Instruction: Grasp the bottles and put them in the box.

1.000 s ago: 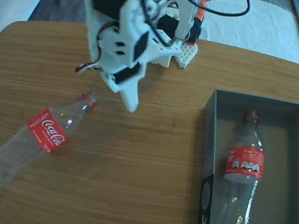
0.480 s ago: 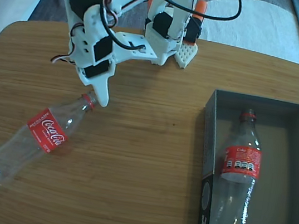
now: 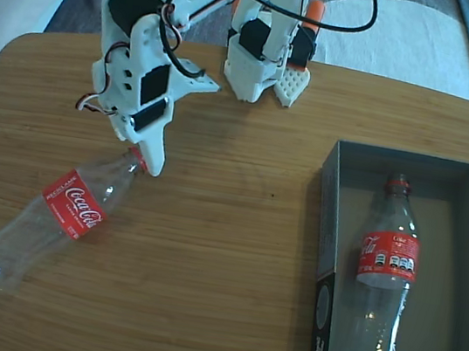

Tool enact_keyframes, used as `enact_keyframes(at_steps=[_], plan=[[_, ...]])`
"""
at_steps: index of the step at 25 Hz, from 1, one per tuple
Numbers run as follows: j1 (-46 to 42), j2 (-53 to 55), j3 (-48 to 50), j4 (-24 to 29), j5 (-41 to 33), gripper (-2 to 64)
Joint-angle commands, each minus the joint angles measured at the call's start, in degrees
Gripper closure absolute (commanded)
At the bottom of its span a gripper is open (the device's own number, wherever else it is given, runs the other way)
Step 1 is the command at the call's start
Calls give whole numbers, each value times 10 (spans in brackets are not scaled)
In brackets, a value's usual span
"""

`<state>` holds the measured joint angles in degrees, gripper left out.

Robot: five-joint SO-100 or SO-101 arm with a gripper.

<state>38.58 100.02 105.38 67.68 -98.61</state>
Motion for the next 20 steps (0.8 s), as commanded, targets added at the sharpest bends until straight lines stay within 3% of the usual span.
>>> enact_keyframes(at_steps=[1,8,20], plan=[[10,17,-7,-2,-21,301],[18,15,3,-9,-25,300],[18,15,78,-134,-25,294]])
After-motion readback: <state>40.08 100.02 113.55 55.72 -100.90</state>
